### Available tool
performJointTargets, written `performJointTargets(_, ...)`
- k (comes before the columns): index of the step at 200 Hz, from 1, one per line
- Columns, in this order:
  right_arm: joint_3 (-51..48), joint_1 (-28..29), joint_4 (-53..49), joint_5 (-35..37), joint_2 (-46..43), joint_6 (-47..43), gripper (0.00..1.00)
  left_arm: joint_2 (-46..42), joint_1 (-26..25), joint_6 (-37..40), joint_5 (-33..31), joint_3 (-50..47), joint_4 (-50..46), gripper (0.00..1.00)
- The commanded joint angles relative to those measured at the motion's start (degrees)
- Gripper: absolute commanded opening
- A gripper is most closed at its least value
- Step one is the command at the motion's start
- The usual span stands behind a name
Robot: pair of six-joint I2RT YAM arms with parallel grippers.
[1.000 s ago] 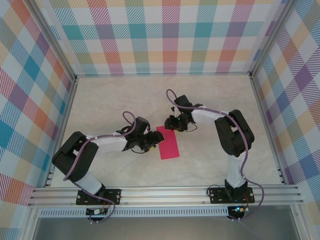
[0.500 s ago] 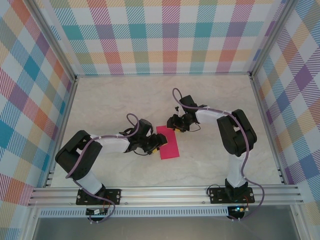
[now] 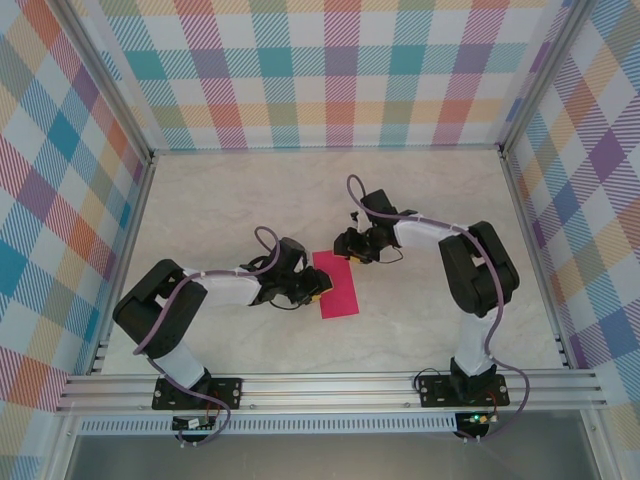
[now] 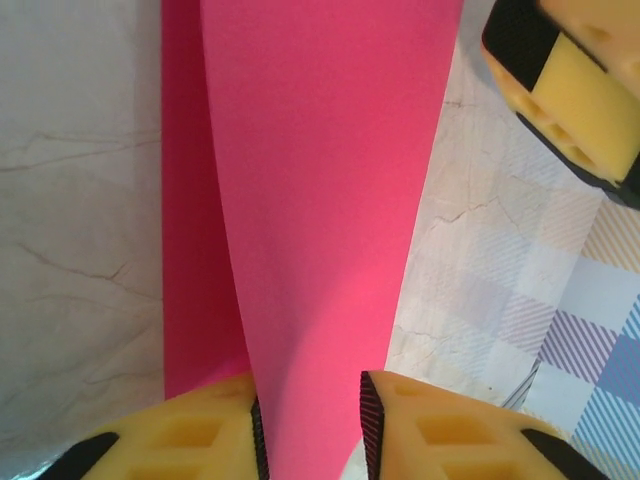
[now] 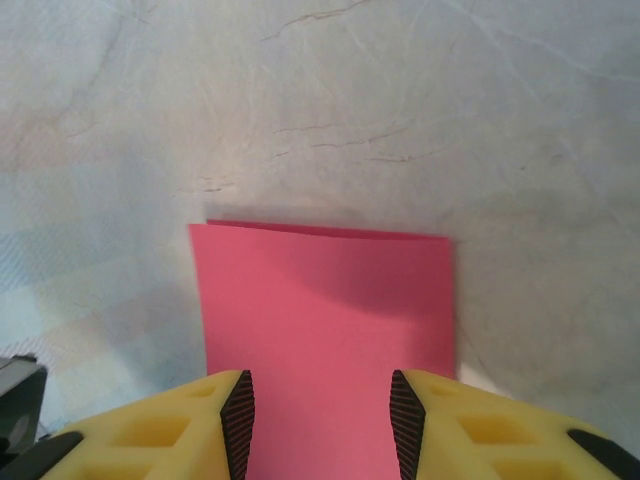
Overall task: Fold a paper plane with a square sheet of paper (pick it up from the middle)
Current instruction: Pick up the paper from the center of the table, then place the paper at the center of the table.
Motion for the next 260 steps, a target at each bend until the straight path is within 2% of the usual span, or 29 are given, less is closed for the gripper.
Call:
performJointTargets(1, -1.9, -0.8, 0.1, -1.2, -5.2, -0.2, 0.43, 1.3, -0.6, 1.3, -1.7, 0.1, 1.1, 0.22)
performJointTargets(35, -6.6, -1.2, -0.7, 0.2, -10.9, -2.2, 0.43, 0.2, -0.1, 7.7, -5.5, 2.5, -8.3, 0.09)
performJointTargets(89, -13.4, -1.0, -0.9, -1.1, -17.3, -3.8, 0.36, -6.4, 3.6, 19.6, -6.8, 5.5, -25.0, 0.02)
performJointTargets(107, -14.6, -0.7, 0.0, -1.6, -18.8, -3.1, 0.34, -8.4, 5.2, 22.3, -6.5, 6.8, -30.0, 0.01)
performJointTargets(168, -15.5, -0.4, 0.6, -0.4, -22.4, -1.2, 0.33, -15.3, 7.5, 27.3, -5.8, 13.6, -37.7, 0.01)
performJointTargets(227, -15.2, -0.4, -0.5, 1.9, -25.1, -0.8, 0.33, -23.0, 9.0, 34.9, -11.8, 23.5, -52.1, 0.01)
performJointTargets(246, -15.5, -0.4, 0.0, 1.6, -24.7, -0.6, 0.33, -22.2, 9.0, 36.3, -9.8, 23.6, -52.0, 0.02)
performJointTargets(260, -15.7, -0.4, 0.7, 1.1, -24.3, -0.3, 0.33, -19.9, 9.0, 36.8, -6.0, 22.3, -49.7, 0.02)
